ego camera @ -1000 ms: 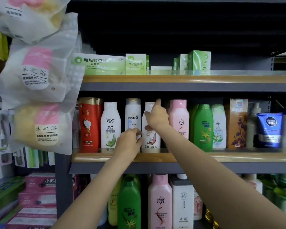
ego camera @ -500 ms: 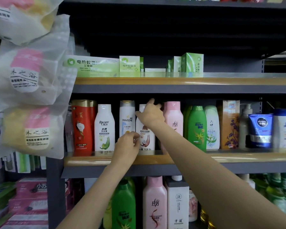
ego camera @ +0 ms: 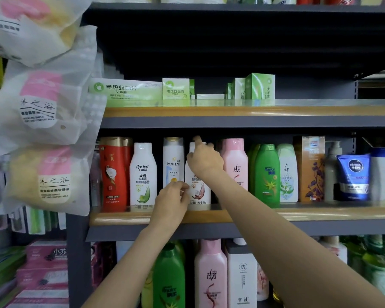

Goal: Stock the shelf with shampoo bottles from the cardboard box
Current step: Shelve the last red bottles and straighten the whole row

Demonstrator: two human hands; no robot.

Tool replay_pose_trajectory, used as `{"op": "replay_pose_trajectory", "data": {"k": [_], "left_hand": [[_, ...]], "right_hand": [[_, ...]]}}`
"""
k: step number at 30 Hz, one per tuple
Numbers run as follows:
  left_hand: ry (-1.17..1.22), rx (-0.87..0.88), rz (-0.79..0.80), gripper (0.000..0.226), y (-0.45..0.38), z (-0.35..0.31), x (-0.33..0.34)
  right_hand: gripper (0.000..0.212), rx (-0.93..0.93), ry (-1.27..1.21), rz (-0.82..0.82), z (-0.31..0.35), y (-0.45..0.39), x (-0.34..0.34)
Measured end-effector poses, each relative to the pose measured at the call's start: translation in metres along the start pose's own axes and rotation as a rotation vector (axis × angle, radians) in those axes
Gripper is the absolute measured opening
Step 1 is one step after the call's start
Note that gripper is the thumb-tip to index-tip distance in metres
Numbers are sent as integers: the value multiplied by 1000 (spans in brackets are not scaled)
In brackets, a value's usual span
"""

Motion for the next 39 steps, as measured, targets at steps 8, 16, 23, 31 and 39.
{"op": "replay_pose_trajectory", "data": {"k": [8, 16, 23, 31, 39], "left_hand": [[0, -8, 13, 28, 1, -4, 2], [30, 13, -42, 27, 5, -6, -4], [89, -12, 26, 25, 0, -30, 20], [28, -74, 174, 41, -5, -43, 54], [-21, -106, 220, 30, -9, -47, 61]], "right_hand": [[60, -17, 69, 8, 1, 3, 1], [70, -114, 125, -129, 14, 28, -17], [23, -131, 28, -322, -46, 60, -86], [27, 55, -33, -39, -120, 60, -38], [21, 70, 7, -25, -122, 60, -25]]}}
Point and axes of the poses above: each hand's wrist, its own y-axis away from the middle knuckle, its own x-axis out of the palm, z = x × y, the point moved 9 cm from there along -y, towards the middle knuckle, and after that the axes turned 3 degrees about x, right-handed, at the moved point
